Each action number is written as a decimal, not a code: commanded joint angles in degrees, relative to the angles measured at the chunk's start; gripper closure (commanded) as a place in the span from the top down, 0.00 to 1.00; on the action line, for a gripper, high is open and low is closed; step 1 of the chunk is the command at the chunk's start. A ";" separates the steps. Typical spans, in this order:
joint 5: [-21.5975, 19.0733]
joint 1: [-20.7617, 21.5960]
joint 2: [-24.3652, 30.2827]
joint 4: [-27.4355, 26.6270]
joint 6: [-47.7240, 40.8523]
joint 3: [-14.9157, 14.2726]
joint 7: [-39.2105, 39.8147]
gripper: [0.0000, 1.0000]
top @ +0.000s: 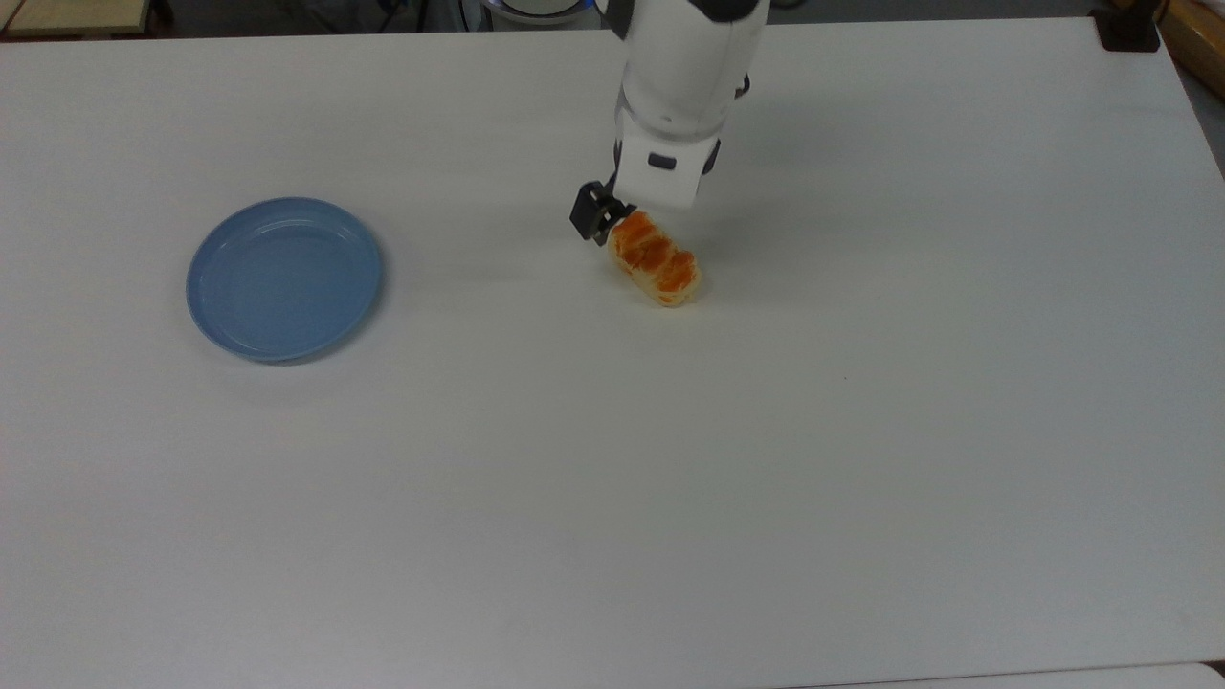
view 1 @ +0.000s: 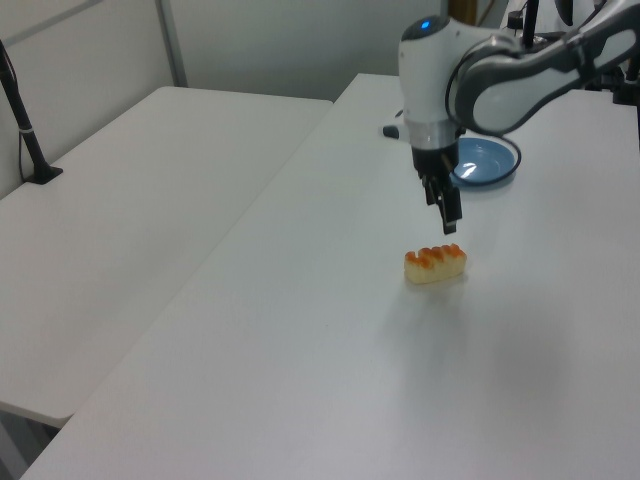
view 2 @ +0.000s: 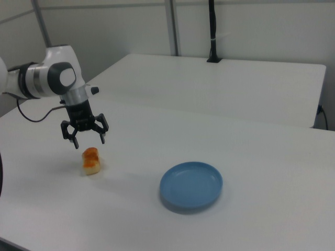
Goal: Put the bread on a plate
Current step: 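Lower the gripper over the bread roll and close on it, then lift the held bread roll and carry it over the blue plate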
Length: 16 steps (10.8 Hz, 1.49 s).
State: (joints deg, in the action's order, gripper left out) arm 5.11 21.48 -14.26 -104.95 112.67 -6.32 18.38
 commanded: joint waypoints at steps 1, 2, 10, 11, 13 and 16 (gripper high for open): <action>2.62 2.78 -3.66 -0.35 3.42 -0.45 -4.04 1.00; 2.71 2.87 -4.88 -0.35 4.30 -0.45 -4.57 1.00; 5.26 4.71 -7.62 -0.43 5.54 -0.28 -9.32 0.36; 5.26 4.80 -7.53 -0.35 5.28 -0.28 -10.54 0.34; 5.26 4.80 -5.44 0.00 3.27 -0.28 -10.47 0.34; 4.47 2.18 1.67 1.32 -4.19 -0.28 -9.41 0.34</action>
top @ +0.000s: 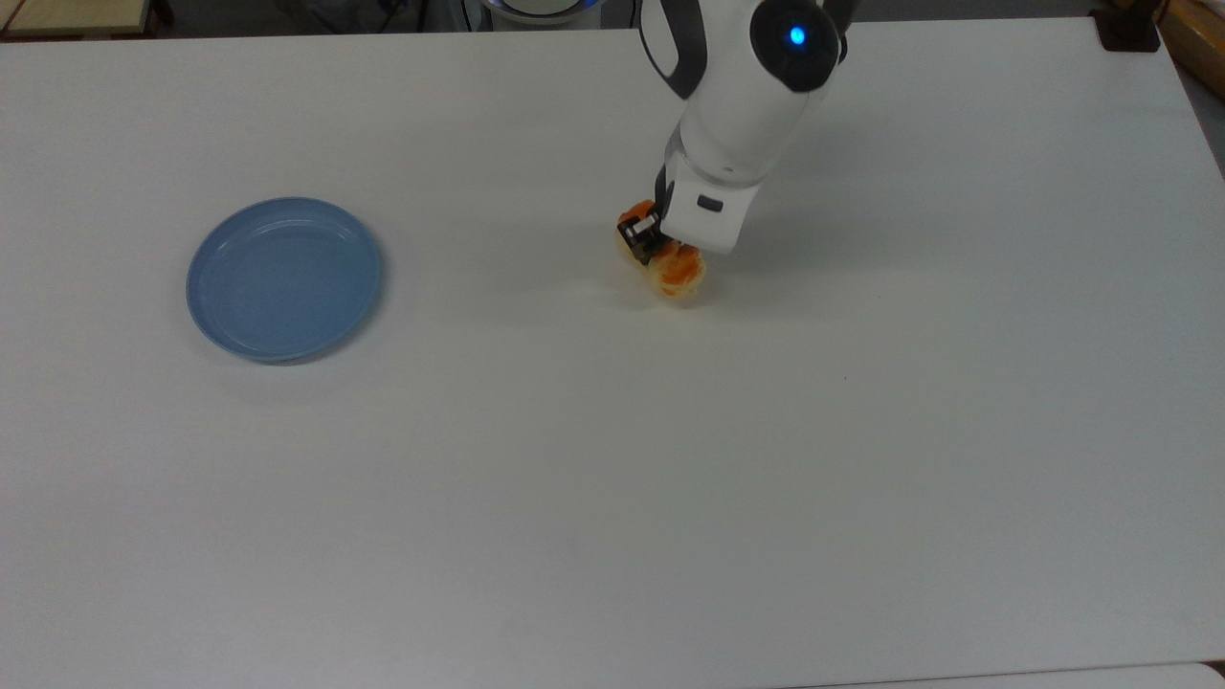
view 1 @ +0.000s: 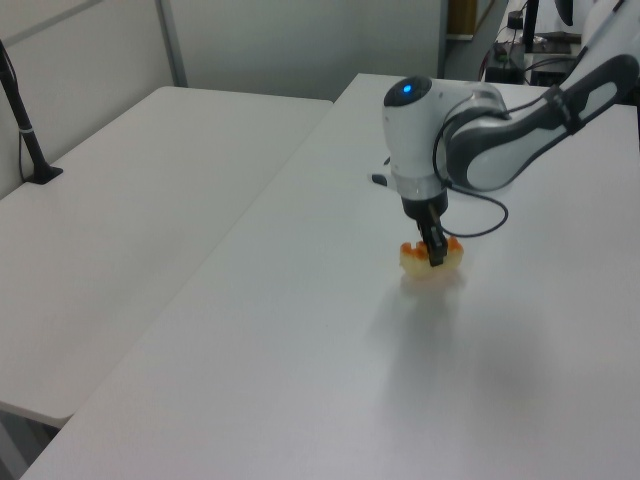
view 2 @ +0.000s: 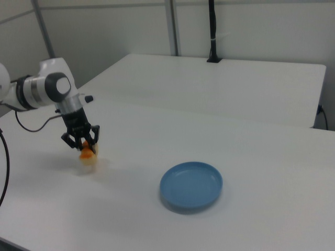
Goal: Put the bread on a plate
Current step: 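Lift the held bread roll and carry it over the blue plate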
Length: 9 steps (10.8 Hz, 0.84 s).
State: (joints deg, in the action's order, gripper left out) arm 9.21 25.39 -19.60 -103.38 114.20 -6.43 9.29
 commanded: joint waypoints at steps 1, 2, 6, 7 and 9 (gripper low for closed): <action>0.19 -3.66 9.21 -0.24 -7.22 -0.07 -0.33 0.34; 0.19 -5.51 11.23 -0.16 -8.37 -0.07 -0.33 0.34; -1.91 -19.46 13.89 4.66 -12.77 -0.07 5.11 0.36; -2.88 -22.81 13.63 5.55 -12.60 -0.16 5.73 0.36; -2.97 -28.09 11.18 8.53 -11.90 -0.07 5.65 0.38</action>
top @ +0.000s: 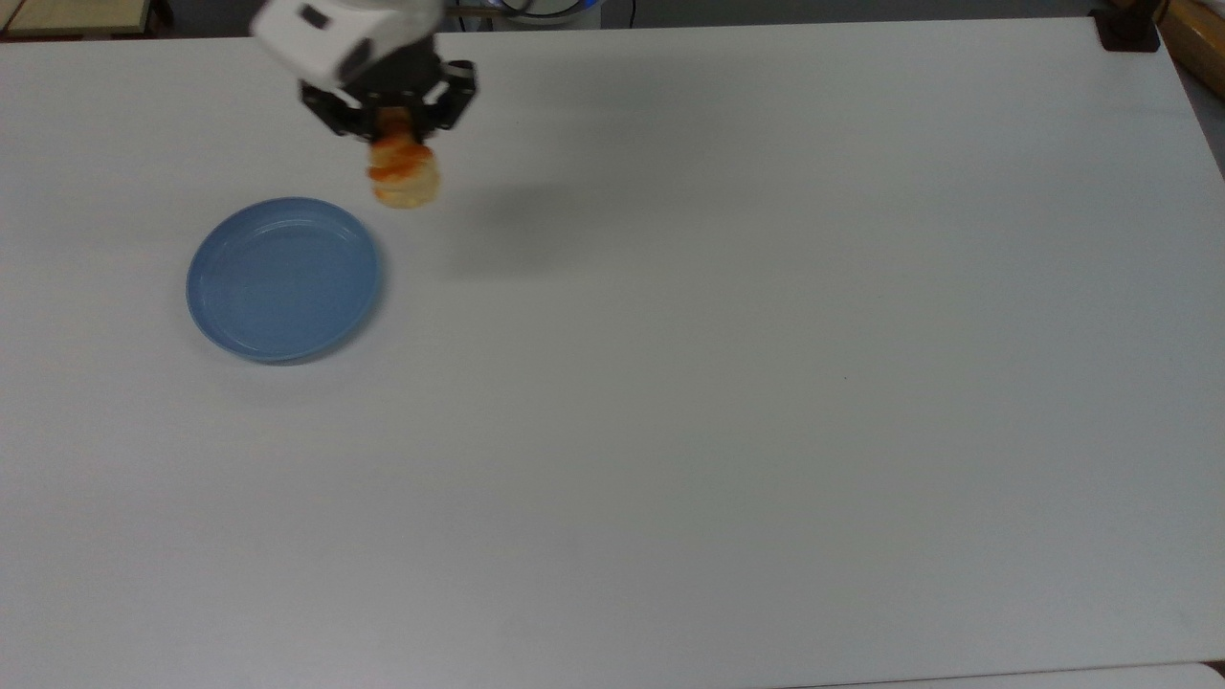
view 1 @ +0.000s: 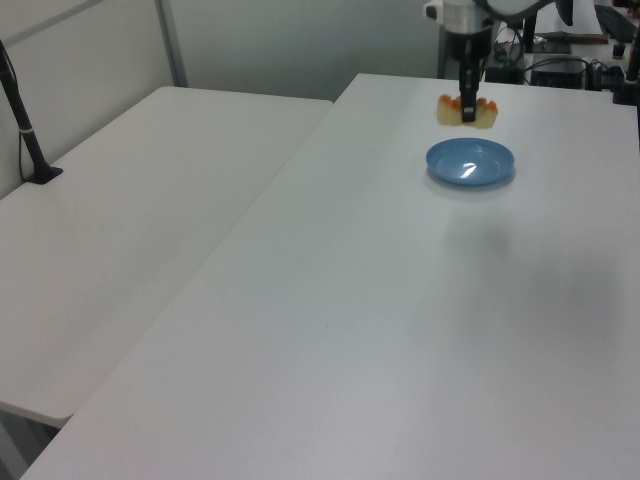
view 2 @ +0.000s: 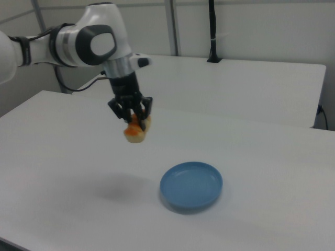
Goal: Put the bread on a plate
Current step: 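Lift the held bread roll and carry it over the blue plate, then lower the bread roll onto the blue plate and open the gripper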
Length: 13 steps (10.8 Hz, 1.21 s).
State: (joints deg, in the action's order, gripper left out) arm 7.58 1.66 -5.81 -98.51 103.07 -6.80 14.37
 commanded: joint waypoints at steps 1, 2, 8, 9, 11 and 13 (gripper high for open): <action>-1.52 -6.21 -4.72 6.02 -0.77 0.30 0.13 0.38; -2.39 -7.89 -7.00 7.52 -0.59 0.21 -0.05 0.38; -1.78 -11.77 -18.87 8.42 10.30 0.04 -4.35 0.39; -1.78 -11.94 -19.76 8.24 11.00 0.04 -4.79 0.39; -1.78 -11.95 -21.17 7.37 11.71 0.04 -5.84 0.48; -1.70 -11.94 -21.87 6.05 14.52 0.04 -7.95 0.76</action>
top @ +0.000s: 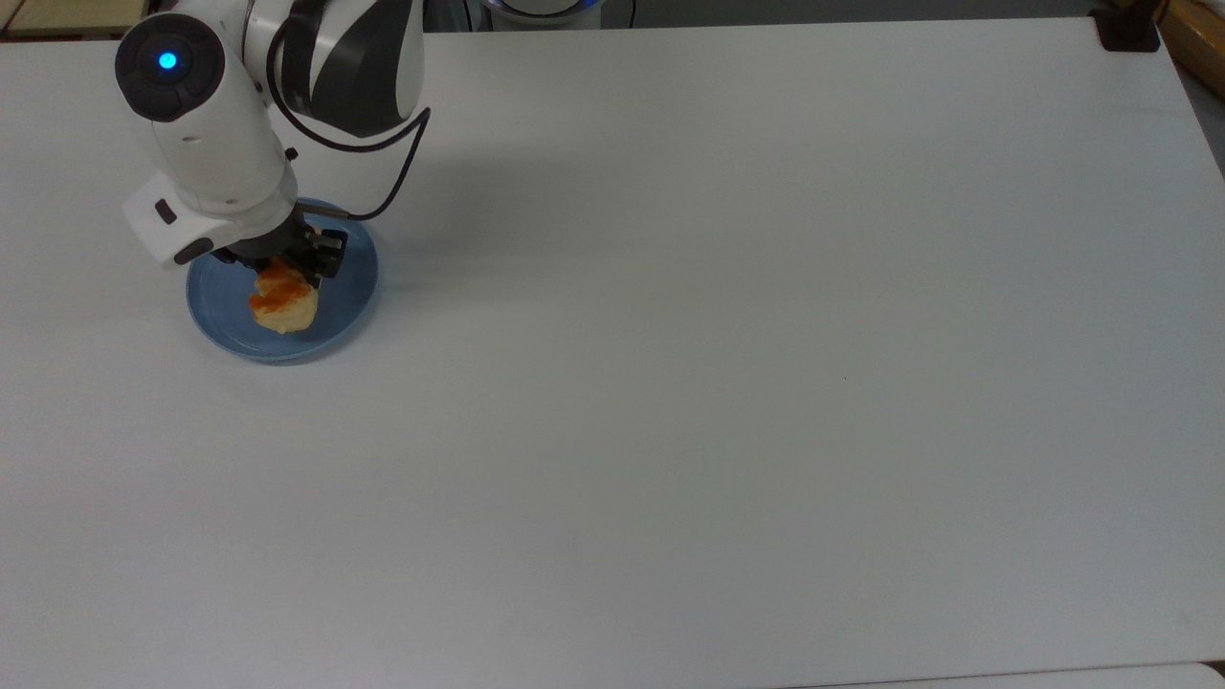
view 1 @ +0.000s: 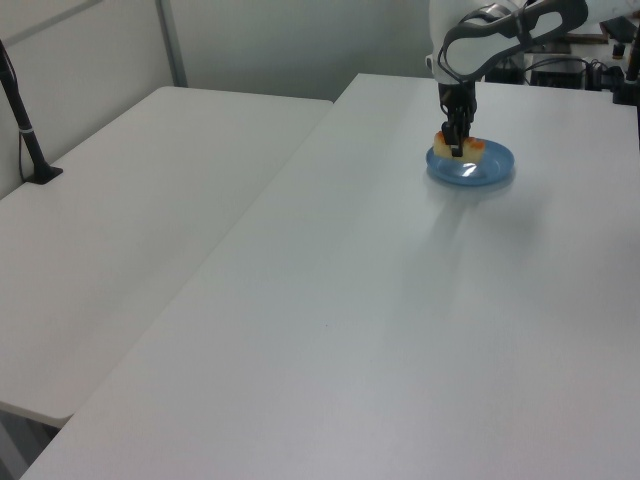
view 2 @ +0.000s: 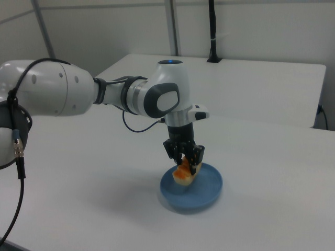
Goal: Put the bread on a plate
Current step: 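Lower the bread roll onto the blue plate and open the gripper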
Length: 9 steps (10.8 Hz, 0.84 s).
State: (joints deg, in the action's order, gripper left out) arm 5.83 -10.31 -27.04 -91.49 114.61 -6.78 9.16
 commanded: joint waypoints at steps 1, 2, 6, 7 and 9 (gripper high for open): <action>0.06 0.02 -0.64 -0.97 2.99 -0.07 -3.27 1.00; 0.06 0.02 -0.56 -0.88 2.91 -0.07 -3.27 1.00; -0.73 0.46 6.09 -0.36 -3.13 0.19 -5.28 1.00; -0.64 1.85 8.56 -0.44 -4.55 0.36 -9.91 1.00; -0.30 4.41 12.61 -0.53 -6.92 1.58 -19.41 1.00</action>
State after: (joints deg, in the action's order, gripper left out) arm 5.72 -9.01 -20.59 -90.19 111.34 -6.29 -1.15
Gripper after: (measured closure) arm 0.000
